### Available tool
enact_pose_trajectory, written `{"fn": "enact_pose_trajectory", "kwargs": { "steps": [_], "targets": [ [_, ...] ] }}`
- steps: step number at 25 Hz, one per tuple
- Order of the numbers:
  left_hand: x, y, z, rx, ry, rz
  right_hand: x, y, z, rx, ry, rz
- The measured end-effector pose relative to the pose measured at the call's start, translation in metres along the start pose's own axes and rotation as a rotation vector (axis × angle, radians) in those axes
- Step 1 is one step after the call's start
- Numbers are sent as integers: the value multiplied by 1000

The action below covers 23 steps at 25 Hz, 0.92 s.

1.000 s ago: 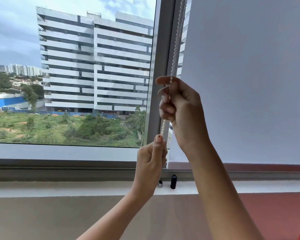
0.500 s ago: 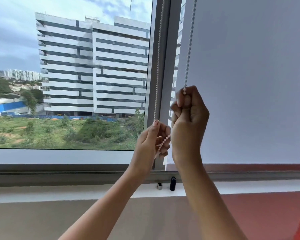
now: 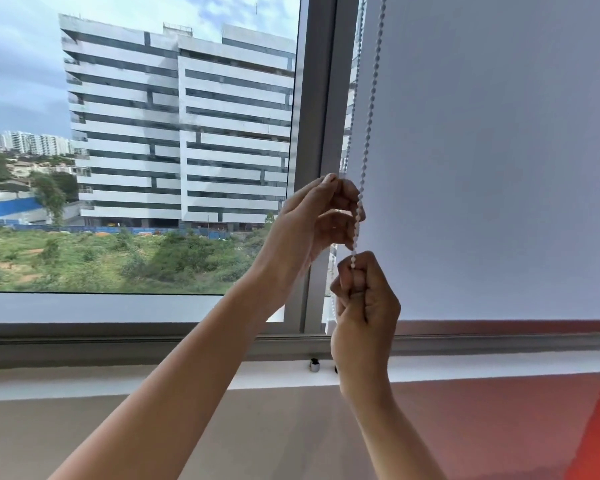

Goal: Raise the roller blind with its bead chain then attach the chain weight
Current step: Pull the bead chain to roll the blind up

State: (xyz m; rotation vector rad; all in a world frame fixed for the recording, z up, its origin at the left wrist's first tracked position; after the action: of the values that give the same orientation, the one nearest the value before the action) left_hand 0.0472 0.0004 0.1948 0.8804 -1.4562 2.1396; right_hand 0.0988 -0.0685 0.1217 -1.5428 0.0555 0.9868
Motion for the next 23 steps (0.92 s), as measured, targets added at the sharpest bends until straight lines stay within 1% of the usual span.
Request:
{"fn": "enact_pose_trajectory", "kwargs": {
  "steps": [3, 5, 7, 8, 10, 12, 15, 17, 19, 21, 23],
  "targets": [
    [1, -4, 24, -112, 144, -128, -1, 2, -2, 30, 22, -22],
    [4, -5, 36, -175, 158, -197, -1, 0, -3, 32, 23, -32],
    [1, -5, 41, -175, 136, -251, 0, -2, -5, 25, 12, -32],
    [-1, -5, 40, -140, 128, -257, -1, -3, -4, 19, 28, -38],
    [0, -6, 31, -17, 123, -173, -3, -3, 4, -35, 35, -29],
    [6, -6, 21, 88, 110, -53, -1, -2, 18, -133, -53, 42],
    [11, -7, 8, 161, 81, 20, 4, -5, 24, -226, -73, 76],
    [16, -4, 2, 177, 36, 71, 6, -10, 20, -216, -5, 80],
    [21, -1, 2, 170, 17, 136, 5, -19, 15, -160, 51, 93],
    [23, 1, 6, 154, 26, 184, 0, -33, 11, -108, 51, 79],
    [16, 6, 7, 158, 21, 197, -8, -47, 8, -78, 10, 61]
  ]
}}
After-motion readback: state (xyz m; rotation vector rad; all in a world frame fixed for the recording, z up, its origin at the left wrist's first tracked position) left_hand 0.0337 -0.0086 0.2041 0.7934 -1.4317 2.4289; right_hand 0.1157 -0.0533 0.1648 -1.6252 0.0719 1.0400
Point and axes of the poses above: each hand's wrist, its own y-axis away from the middle knuckle, its own z-axis out of the palm, x = y × z, the point moved 10 cm from there along -y, towards the middle knuckle, and after that the axes turned 7 degrees about y, right-handed, at the moved point
